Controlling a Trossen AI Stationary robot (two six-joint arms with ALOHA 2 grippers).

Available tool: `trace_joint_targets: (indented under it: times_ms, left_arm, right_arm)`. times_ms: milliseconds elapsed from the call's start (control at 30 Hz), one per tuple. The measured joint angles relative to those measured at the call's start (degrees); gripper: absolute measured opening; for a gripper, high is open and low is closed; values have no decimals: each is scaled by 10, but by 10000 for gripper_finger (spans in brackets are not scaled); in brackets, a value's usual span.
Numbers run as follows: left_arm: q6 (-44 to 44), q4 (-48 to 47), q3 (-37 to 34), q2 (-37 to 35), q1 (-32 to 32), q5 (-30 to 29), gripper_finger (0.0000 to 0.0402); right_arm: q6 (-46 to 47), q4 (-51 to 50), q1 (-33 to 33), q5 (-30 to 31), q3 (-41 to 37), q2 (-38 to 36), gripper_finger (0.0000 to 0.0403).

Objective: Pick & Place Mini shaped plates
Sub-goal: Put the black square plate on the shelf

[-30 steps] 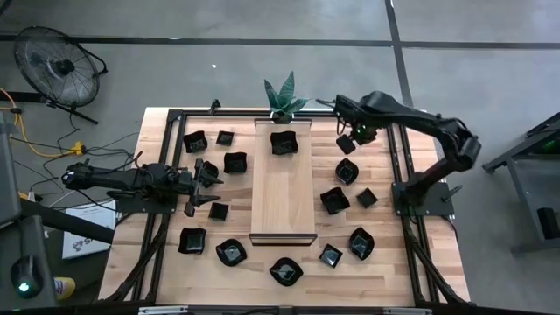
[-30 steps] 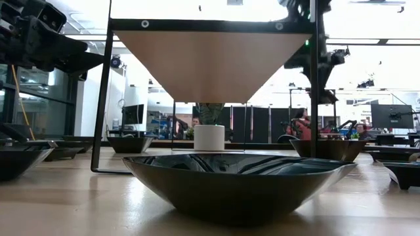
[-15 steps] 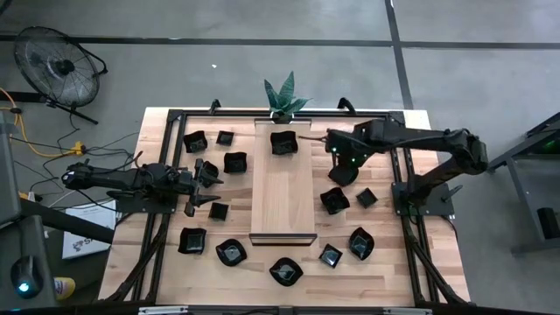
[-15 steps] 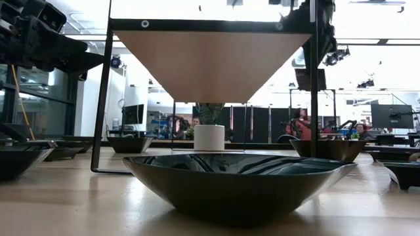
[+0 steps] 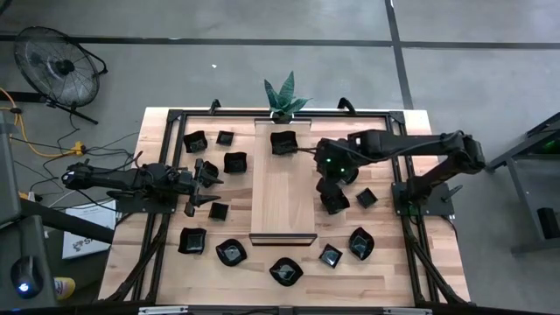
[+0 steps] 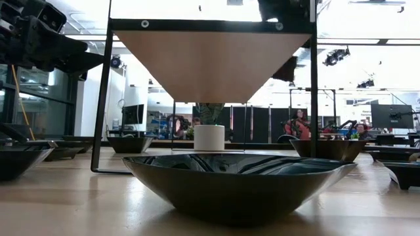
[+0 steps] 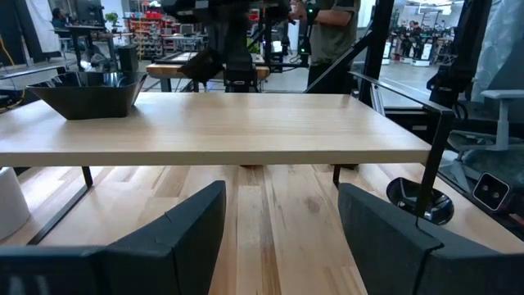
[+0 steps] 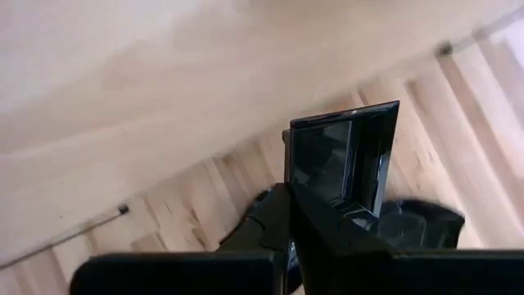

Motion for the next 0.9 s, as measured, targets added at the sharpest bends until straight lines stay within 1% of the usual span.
trace_joint_targets:
  times_ms: [133, 333, 533, 667, 900]
  left_arm:
    - [0, 0, 0, 0, 0, 0, 234]
    - [0, 0, 0, 0, 0, 0, 234]
    - [0, 0, 0, 0, 0, 0, 234]
    - [0, 0, 0, 0, 0, 0, 234]
    - [0, 0, 0, 0, 0, 0, 234]
  right_arm:
    - [-28, -35, 10, 14, 82, 46, 5]
    - [-71, -104, 20, 37, 211, 140, 4]
    - [-115, -130, 34, 55, 310, 221, 8]
    - [-151, -144, 48, 68, 346, 254, 7]
    - [-181, -147, 73, 120, 350, 285, 8]
